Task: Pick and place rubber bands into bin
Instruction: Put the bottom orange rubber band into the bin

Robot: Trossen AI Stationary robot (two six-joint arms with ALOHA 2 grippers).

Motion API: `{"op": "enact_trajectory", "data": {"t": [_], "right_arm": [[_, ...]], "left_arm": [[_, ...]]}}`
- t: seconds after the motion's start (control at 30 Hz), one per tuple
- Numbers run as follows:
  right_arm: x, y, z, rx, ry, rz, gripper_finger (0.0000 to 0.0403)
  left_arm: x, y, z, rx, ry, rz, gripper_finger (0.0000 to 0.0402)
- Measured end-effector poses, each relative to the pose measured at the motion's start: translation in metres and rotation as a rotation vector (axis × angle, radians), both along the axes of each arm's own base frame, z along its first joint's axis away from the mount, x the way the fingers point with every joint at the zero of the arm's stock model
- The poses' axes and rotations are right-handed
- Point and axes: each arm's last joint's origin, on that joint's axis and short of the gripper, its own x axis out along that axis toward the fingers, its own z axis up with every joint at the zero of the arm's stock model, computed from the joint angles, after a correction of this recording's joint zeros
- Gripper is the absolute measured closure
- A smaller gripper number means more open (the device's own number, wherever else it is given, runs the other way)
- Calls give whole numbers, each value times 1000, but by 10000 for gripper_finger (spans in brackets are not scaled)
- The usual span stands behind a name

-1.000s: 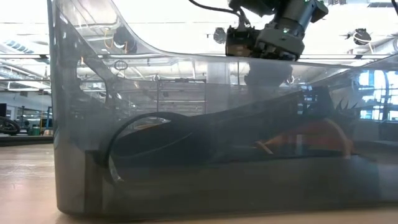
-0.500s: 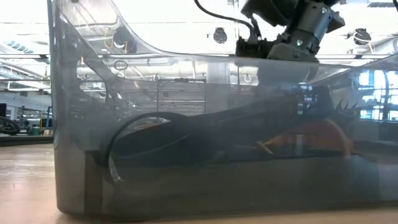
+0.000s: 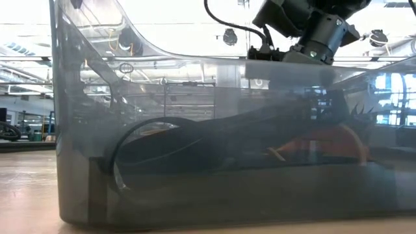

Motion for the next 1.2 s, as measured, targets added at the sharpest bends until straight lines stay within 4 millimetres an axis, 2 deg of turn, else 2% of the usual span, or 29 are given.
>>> {"op": "enact_trajectory", "data": {"t": [0.33, 0.47, 0.67, 1.03, 1.2], "right_arm": [[10, 4, -29, 53, 47, 39, 245], [9, 4, -31, 49, 66, 38, 255], [8, 3, -30, 43, 71, 37, 292], [-2, 1, -36, 10, 181, 50, 355], [-2, 1, -36, 24, 185, 27, 396]], "left_arm": [[0, 0, 0, -3, 5, -1, 240], [0, 0, 0, -4, 5, -3, 240], [0, 0, 0, -3, 6, -2, 240], [0, 0, 0, 3, 5, -3, 240], [0, 0, 0, 4, 5, -3, 240]]}}
